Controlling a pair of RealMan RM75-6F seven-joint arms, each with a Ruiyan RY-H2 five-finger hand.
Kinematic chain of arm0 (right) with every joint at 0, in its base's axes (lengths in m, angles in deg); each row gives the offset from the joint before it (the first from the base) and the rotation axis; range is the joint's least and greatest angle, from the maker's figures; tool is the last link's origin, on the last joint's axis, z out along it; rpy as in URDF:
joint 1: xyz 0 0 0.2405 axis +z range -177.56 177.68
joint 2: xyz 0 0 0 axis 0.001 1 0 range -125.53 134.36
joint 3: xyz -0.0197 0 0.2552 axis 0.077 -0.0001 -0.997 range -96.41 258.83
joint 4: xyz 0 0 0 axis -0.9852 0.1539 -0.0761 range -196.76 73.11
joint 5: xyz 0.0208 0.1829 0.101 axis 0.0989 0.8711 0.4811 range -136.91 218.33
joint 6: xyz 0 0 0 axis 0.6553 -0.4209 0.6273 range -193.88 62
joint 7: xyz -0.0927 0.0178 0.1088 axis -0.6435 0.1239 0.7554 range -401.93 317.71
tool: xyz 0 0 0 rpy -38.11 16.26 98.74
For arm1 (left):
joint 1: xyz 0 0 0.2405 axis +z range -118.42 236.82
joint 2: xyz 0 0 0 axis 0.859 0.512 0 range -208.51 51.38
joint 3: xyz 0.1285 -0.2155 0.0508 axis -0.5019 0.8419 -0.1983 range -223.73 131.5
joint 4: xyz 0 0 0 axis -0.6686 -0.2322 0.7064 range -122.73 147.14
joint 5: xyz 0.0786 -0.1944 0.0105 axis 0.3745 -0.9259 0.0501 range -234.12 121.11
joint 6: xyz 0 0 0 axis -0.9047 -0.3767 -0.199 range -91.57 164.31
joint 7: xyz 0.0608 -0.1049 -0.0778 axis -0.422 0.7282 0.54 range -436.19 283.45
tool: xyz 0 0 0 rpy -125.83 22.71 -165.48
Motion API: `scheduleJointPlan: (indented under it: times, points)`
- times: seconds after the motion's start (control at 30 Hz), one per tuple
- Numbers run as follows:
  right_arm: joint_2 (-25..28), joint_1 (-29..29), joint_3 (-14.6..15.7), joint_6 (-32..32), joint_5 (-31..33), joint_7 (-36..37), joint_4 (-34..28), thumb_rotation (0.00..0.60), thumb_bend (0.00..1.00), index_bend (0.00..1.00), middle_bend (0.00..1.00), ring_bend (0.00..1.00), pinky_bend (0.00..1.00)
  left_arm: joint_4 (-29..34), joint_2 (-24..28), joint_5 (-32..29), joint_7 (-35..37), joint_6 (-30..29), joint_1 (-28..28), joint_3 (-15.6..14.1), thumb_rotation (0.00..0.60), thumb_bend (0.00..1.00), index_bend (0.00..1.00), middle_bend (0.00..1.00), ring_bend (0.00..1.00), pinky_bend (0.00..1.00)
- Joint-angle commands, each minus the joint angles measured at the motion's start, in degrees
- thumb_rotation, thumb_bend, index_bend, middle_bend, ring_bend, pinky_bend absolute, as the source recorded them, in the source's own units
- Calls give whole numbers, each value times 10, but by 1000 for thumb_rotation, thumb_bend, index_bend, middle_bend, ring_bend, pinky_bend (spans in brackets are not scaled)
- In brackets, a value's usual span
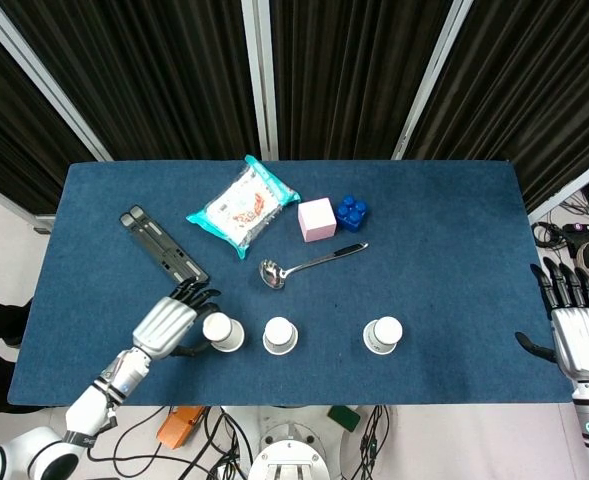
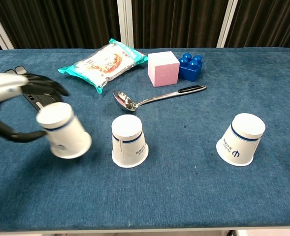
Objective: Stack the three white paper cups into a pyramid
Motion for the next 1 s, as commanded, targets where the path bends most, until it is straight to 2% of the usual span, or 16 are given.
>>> scheduleJointPlan:
  times: [0.03, 0.33, 0.6, 1.0]
  points:
    - [1, -1, 1, -1, -1, 3, 1, 600, 245, 0, 0, 0, 0, 7, -18, -16, -23, 22, -19, 8, 513, 349, 356, 152, 86, 15]
    - [-1, -2, 3, 2, 1, 12, 9, 600, 244, 0, 0, 0, 0, 12, -52, -57, -88, 44, -52, 25, 501, 349, 356, 152, 86, 15]
    - [-2, -2, 4, 7, 3, 18, 16, 600, 244, 0, 0, 0, 0, 12, -60, -84, -153, 28, -57, 22, 502, 349, 356, 152, 86, 15]
    - [-3, -3, 4, 7, 6, 24, 21, 600, 245, 0, 0, 0, 0, 1, -78, -98, -178, 21, -65, 11, 500, 329, 330, 152, 82, 15]
